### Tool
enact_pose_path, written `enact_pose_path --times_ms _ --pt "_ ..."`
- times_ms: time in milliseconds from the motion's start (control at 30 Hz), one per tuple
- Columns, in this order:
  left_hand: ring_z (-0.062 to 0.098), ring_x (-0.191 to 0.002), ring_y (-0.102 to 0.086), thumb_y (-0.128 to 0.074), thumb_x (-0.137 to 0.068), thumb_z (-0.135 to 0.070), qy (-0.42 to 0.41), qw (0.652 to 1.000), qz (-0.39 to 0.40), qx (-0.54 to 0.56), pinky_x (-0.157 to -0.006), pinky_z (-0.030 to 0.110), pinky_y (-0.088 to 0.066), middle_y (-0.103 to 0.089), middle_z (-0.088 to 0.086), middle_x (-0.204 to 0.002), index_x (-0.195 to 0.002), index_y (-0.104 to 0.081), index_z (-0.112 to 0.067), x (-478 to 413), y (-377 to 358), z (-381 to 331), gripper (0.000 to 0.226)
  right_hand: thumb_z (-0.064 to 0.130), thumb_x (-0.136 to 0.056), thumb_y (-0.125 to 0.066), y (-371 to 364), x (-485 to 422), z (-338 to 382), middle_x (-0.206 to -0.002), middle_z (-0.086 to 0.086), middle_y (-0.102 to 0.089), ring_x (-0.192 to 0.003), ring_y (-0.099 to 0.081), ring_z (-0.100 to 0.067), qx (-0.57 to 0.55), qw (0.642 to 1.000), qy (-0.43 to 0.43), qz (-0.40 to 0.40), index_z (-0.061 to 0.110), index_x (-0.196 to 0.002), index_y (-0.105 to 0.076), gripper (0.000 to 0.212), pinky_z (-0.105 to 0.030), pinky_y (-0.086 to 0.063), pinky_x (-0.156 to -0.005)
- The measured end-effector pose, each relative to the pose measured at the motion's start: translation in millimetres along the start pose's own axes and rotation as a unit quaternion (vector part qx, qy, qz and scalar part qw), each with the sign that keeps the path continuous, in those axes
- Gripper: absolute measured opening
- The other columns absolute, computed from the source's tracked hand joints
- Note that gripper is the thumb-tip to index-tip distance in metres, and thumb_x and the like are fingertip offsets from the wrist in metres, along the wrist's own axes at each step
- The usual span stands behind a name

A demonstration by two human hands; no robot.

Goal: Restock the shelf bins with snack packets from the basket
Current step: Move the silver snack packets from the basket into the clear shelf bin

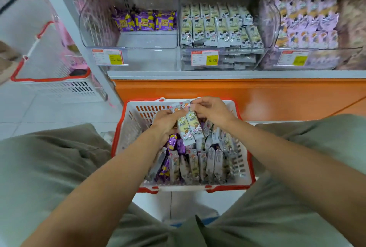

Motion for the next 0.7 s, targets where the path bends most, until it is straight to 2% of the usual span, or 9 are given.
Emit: enact_pose_path --times_ms 100,200,267,400,467,533,600,667,700 --pt "0.017 -0.070 -0.068 -0.077 -0.082 -0.021 -0.014 0.999 -0.036 0.034 -0.058 0.031 -0.056 -0.067 0.007 -0.086 -0.121 -0.046 -0.003 5 -8 -15 0.053 0.032 -0.086 -0.072 1 16 16 -0.128 0.000 -0.050 -0.113 -0.052 -0.013 0.099 0.994 0.037 0.030 0.018 -0.138 -0.044 0.060 -0.027 -0.045 -0.091" --pt "0.025 -0.070 -0.069 -0.081 -0.078 -0.018 -0.015 0.995 -0.047 0.084 -0.059 0.036 -0.058 -0.068 0.014 -0.088 -0.111 -0.048 0.004 10 -18 -32 0.052 0.038 -0.075 -0.081 3 29 27 -0.137 -0.002 -0.041 -0.121 -0.043 -0.014 0.213 0.970 0.114 0.015 0.018 -0.140 -0.036 0.081 -0.030 -0.039 -0.099" --pt "0.026 -0.069 -0.068 -0.079 -0.080 -0.016 -0.034 0.994 -0.050 0.091 -0.060 0.037 -0.059 -0.067 0.016 -0.087 -0.102 -0.050 0.004 14 -27 -44 0.042 0.035 -0.074 -0.081 8 35 35 -0.135 -0.003 -0.042 -0.123 -0.041 -0.017 0.268 0.951 0.156 -0.020 0.018 -0.137 -0.038 0.079 -0.031 -0.038 -0.099" --pt "0.026 -0.071 -0.067 -0.081 -0.078 -0.022 -0.060 0.993 -0.026 0.098 -0.065 0.038 -0.061 -0.070 0.022 -0.101 -0.115 -0.059 0.008 26 -46 -75 0.052 0.026 -0.080 -0.069 29 45 59 -0.126 -0.006 -0.049 -0.119 -0.044 -0.022 0.287 0.928 0.219 -0.096 0.017 -0.131 -0.043 0.058 -0.038 -0.041 -0.094" --pt "0.026 -0.070 -0.068 -0.080 -0.079 -0.025 -0.085 0.992 -0.015 0.097 -0.060 0.035 -0.060 -0.071 0.020 -0.101 -0.117 -0.059 0.007 34 -58 -93 0.054 0.024 -0.081 -0.065 42 49 73 -0.124 -0.007 -0.051 -0.116 -0.045 -0.023 0.279 0.921 0.237 -0.133 0.017 -0.130 -0.044 0.053 -0.040 -0.042 -0.091" --pt "0.024 -0.072 -0.068 -0.073 -0.086 -0.028 -0.130 0.988 0.020 0.086 -0.055 0.031 -0.058 -0.070 0.015 -0.094 -0.115 -0.060 0.002 43 -73 -114 0.044 0.024 -0.080 -0.063 60 50 86 -0.120 -0.007 -0.052 -0.110 -0.047 -0.022 0.256 0.920 0.242 -0.174 0.017 -0.126 -0.046 0.049 -0.037 -0.041 -0.085" --pt "0.026 -0.082 -0.069 -0.063 -0.091 -0.036 -0.186 0.980 0.055 0.040 -0.066 0.035 -0.060 -0.071 0.013 -0.096 -0.109 -0.064 -0.004 52 -87 -132 0.037 0.027 -0.078 -0.060 81 48 98 -0.116 -0.005 -0.053 -0.105 -0.049 -0.022 0.235 0.917 0.241 -0.215 0.019 -0.122 -0.047 0.046 -0.036 -0.041 -0.081" --pt "0.025 -0.094 -0.068 -0.056 -0.091 -0.045 -0.253 0.964 0.030 -0.074 -0.085 0.043 -0.056 -0.071 0.007 -0.102 -0.102 -0.064 -0.015 53 -95 -148 0.033 0.029 -0.079 -0.058 102 43 107 -0.115 -0.004 -0.053 -0.102 -0.050 -0.021 0.229 0.914 0.225 -0.250 0.022 -0.120 -0.046 0.044 -0.037 -0.044 -0.080" --pt "0.023 -0.098 -0.065 -0.053 -0.093 -0.042 -0.291 0.945 0.002 -0.146 -0.090 0.042 -0.053 -0.069 0.004 -0.103 -0.099 -0.062 -0.018 55 -97 -155 0.026 0.028 -0.080 -0.058 113 39 111 -0.116 -0.004 -0.052 -0.103 -0.049 -0.020 0.230 0.912 0.213 -0.265 0.022 -0.121 -0.046 0.043 -0.037 -0.045 -0.079"
Point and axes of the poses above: each hand's wrist, its own x-axis away from the middle knuckle, its own y-axis out of the back of the hand, z = x × y, the point moved 2 cm from there along -x, towards the middle knuckle
